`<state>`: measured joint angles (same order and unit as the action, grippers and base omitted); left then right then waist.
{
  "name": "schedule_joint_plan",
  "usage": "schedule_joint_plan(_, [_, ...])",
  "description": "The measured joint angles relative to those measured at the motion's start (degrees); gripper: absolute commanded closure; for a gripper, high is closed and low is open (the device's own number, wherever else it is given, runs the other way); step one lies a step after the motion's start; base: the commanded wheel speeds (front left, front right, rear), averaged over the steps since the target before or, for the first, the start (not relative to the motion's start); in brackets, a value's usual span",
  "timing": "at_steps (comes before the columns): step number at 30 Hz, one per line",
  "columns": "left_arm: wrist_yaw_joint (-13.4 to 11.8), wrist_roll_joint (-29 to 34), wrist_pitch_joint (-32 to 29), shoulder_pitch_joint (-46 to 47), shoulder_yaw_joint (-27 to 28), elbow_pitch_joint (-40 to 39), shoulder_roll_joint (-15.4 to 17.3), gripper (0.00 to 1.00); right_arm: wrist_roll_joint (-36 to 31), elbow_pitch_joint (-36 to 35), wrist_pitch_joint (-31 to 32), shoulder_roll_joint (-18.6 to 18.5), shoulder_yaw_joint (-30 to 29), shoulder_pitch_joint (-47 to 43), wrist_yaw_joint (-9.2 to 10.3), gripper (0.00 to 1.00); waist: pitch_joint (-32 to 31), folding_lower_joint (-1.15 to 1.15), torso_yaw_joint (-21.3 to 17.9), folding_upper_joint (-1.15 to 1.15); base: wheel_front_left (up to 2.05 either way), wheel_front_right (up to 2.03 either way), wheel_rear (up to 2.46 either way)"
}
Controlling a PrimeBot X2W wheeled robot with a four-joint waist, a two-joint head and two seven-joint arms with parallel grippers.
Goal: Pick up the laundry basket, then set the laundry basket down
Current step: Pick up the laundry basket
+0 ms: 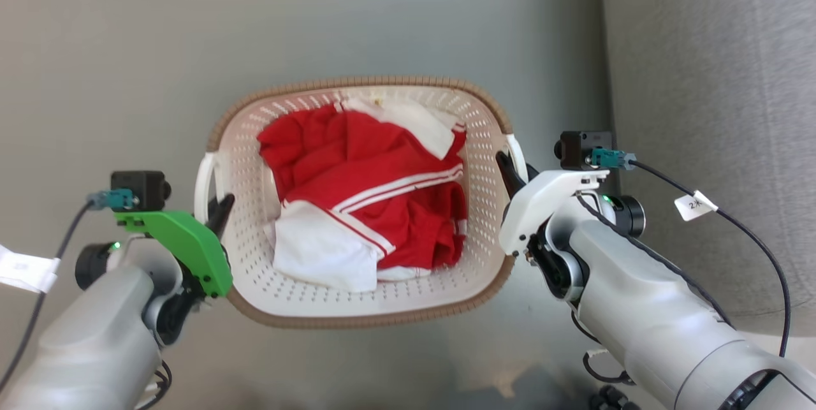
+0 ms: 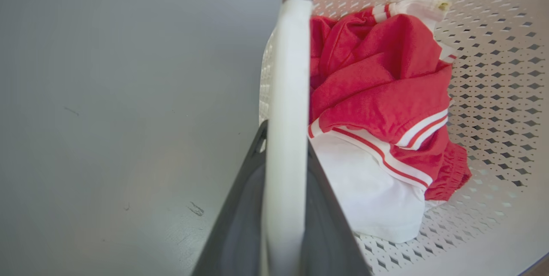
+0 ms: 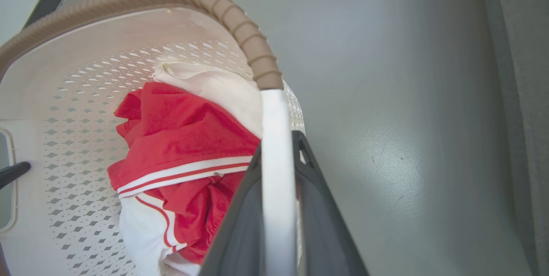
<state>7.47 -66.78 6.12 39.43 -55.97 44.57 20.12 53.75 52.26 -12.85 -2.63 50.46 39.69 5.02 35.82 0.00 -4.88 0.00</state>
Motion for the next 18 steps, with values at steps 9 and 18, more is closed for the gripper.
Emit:
schedule_joint_plan(9, [0.0, -2.6, -2.7, -1.6, -1.9, 1.7, -1.5, 1.00, 2.9, 2.8, 3.0, -0.1, 1.9, -0.9, -1.23, 1.00, -7.4, 0.00, -0.1, 0.00, 0.00, 0.00, 0.00])
schedule_joint_plan(18, [0.0, -5.1, -5.9, -5.4, -3.9, 4.2, -3.3, 1.00, 5.8, 5.4, 8.0, -0.2, 4.4, -3.9, -3.02, 1.00, -15.6, 0.00, -0.1, 0.00, 0.00, 0.00, 0.00])
